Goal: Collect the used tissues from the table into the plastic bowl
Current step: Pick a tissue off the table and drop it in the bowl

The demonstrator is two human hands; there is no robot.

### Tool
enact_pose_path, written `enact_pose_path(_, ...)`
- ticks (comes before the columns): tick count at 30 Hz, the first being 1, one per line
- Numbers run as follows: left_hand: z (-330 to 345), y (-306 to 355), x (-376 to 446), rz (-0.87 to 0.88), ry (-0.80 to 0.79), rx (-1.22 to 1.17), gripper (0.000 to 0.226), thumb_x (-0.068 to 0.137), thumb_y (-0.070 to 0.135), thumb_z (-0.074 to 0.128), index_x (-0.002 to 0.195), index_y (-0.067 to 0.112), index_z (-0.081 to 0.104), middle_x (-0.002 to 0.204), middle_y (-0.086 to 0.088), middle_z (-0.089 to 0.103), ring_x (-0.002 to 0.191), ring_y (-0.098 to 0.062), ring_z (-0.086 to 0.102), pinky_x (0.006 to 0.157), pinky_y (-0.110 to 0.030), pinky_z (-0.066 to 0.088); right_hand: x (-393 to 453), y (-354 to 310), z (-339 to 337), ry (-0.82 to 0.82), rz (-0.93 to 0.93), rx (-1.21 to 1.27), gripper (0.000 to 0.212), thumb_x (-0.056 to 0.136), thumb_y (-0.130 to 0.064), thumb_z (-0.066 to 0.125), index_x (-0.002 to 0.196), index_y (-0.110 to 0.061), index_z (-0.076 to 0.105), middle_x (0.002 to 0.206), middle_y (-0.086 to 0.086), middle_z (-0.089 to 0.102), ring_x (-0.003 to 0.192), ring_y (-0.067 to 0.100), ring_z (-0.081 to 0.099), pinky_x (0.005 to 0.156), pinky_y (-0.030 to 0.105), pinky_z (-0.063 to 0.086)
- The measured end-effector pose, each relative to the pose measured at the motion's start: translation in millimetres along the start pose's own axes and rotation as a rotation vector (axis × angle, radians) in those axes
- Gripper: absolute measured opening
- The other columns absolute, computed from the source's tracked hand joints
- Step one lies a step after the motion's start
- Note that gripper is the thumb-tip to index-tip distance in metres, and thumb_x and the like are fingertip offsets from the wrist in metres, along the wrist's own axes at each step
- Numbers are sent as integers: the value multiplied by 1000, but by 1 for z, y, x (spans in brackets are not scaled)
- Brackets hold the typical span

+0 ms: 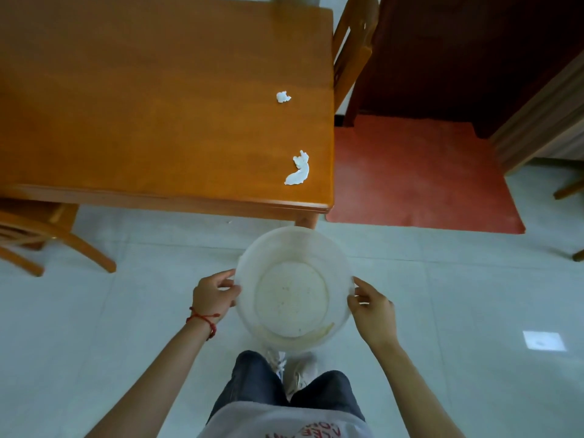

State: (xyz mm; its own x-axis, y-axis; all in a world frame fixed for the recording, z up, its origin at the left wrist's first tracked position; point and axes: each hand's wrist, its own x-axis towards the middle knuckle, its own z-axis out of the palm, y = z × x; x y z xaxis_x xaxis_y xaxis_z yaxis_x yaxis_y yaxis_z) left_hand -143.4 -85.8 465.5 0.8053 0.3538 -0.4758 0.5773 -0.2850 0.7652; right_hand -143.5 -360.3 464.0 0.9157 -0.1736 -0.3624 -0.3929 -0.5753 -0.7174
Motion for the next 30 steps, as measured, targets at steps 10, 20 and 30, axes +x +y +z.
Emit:
enact_pose_path(10, 8, 11, 37, 28, -3, 39, 35, 81, 3, 58, 115, 7, 61, 103, -21, 68, 89, -33, 63, 78, -45, 57, 40, -6, 10, -8, 18, 25, 35, 86, -11, 54, 119, -22, 58, 89, -1, 65, 77, 9, 60, 59, 9, 41)
enact_pose_path(20, 18, 11, 51, -55, 65, 0, 33, 82, 3, 60, 115, 4, 61, 104, -23, 66, 82, -31, 60, 73, -37, 58, 98, -45, -6, 26, -103, -56, 45, 86, -30, 61, 127, -17, 49, 130, 7, 55, 110, 21, 55, 96, 43, 48)
enact_pose_path(30, 25, 9, 48, -144, 151, -20, 37, 80, 2, 58, 117, 6, 59, 94, -19, 65, 56, -24, 58, 77, -41, 56, 225, -133, 29, -108, -537, -243, 54, 81, -25, 65, 130, -17, 44, 134, 8, 50, 124, 26, 44, 92, 33, 38)
